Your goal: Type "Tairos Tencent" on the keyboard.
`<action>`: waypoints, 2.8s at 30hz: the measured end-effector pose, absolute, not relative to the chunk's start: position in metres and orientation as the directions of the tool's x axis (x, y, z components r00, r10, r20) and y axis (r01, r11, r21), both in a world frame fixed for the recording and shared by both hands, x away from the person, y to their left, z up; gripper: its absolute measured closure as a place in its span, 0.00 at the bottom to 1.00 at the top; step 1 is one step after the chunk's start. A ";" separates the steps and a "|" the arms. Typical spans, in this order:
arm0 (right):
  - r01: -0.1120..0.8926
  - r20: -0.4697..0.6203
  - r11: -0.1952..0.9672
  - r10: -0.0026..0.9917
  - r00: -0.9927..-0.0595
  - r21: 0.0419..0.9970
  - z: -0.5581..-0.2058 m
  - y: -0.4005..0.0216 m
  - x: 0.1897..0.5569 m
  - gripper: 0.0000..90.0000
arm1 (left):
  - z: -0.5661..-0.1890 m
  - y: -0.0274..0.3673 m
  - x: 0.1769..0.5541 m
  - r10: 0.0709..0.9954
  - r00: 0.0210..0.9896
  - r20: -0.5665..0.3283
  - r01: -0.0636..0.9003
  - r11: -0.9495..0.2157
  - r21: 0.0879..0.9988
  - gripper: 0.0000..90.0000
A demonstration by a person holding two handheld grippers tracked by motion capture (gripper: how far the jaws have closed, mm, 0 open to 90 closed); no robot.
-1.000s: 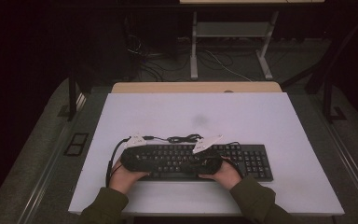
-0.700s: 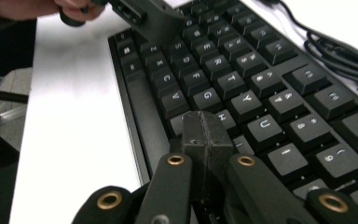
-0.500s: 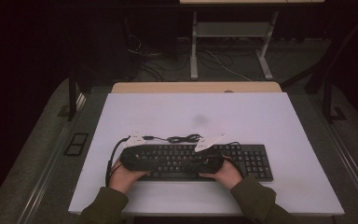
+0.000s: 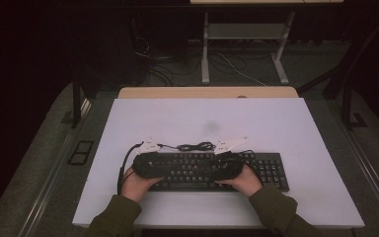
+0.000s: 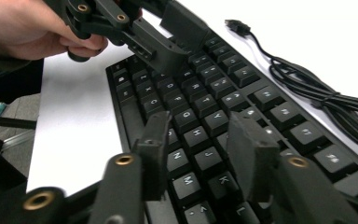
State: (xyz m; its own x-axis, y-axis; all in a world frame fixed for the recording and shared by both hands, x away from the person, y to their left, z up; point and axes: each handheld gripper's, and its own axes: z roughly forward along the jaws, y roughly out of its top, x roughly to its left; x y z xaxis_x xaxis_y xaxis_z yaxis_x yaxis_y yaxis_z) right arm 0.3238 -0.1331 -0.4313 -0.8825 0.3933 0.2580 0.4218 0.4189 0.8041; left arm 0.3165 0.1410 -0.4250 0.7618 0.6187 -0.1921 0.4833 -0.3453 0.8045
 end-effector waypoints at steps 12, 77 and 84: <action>0.436 0.253 0.393 0.437 -0.863 0.809 -0.432 -0.140 0.328 0.44 | -0.425 0.129 0.321 0.590 0.781 -0.203 0.481 -0.363 0.798 0.89; 0.444 0.237 0.316 0.523 -0.819 0.839 -0.431 -0.175 0.332 0.20 | -0.428 0.127 0.315 0.550 0.808 -0.211 0.466 -0.377 0.800 0.48; 0.443 0.230 0.292 0.550 -0.803 0.847 -0.429 -0.195 0.327 0.20 | -0.425 0.137 0.310 0.544 0.816 -0.197 0.445 -0.373 0.814 0.37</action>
